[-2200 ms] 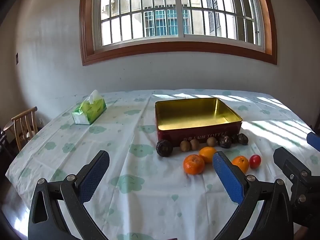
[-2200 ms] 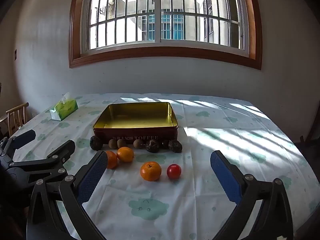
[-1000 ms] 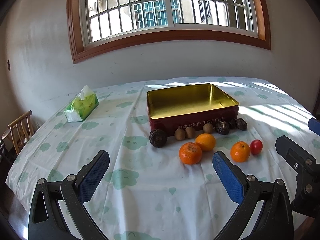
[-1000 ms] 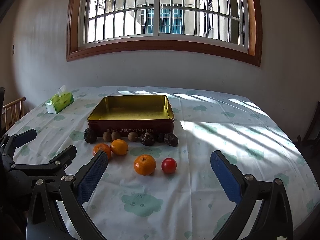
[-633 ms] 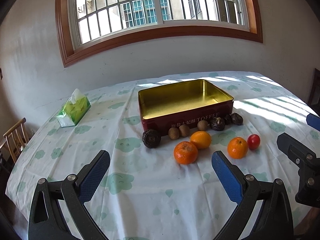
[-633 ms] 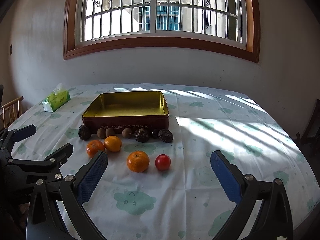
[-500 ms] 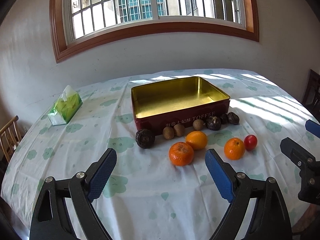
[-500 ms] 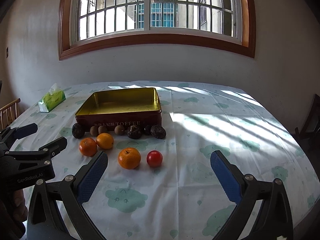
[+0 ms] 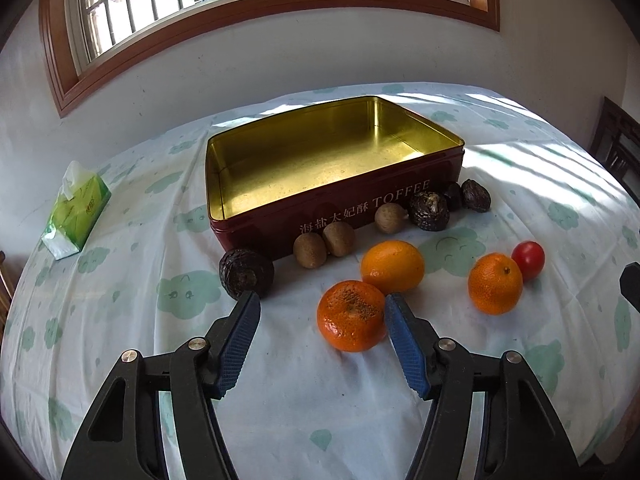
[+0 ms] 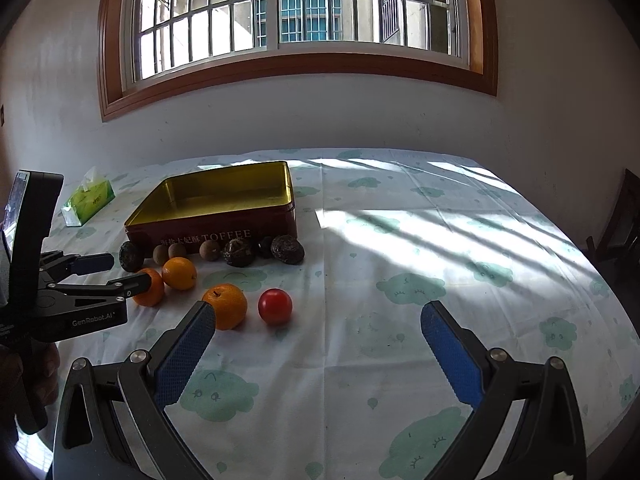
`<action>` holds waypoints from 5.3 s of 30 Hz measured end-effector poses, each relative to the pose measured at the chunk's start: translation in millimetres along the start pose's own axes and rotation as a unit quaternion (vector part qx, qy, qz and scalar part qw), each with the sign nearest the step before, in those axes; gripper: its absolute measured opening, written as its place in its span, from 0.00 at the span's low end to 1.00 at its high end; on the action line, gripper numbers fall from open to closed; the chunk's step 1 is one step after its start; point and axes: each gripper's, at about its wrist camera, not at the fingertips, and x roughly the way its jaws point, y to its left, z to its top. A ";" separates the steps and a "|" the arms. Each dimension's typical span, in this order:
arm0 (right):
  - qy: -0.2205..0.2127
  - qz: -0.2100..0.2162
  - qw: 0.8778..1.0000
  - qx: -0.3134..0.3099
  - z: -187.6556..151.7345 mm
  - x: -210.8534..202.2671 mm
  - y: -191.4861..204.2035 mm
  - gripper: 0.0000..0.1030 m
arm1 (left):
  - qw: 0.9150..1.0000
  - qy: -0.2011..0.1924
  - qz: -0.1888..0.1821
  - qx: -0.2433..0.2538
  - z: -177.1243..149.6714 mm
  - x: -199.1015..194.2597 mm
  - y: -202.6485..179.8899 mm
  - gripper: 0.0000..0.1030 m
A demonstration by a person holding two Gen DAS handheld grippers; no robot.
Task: Organize fruits
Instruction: 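Grasp a mandarin with the left tool while the right tool grasps the red tomato, then carry both fruits into the red tin and open both tools, then grasp a large orange with the left tool while the right tool grasps a mandarin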
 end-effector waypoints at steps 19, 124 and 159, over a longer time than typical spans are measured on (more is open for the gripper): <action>0.080 0.076 0.993 -0.034 7.3 56.0 -3.6 0.64 | 0.996 0.021 -0.063 -0.060 -14.1 1.8 10.1 0.40; 0.114 0.113 0.983 -0.086 118.8 205.4 62.3 0.31 | 0.994 -0.005 0.067 -0.089 100.7 75.6 69.5 0.42; 0.125 0.179 0.970 -0.110 10.8 89.0 41.9 0.58 | 0.998 -0.031 0.002 -0.053 17.3 -21.9 23.5 0.69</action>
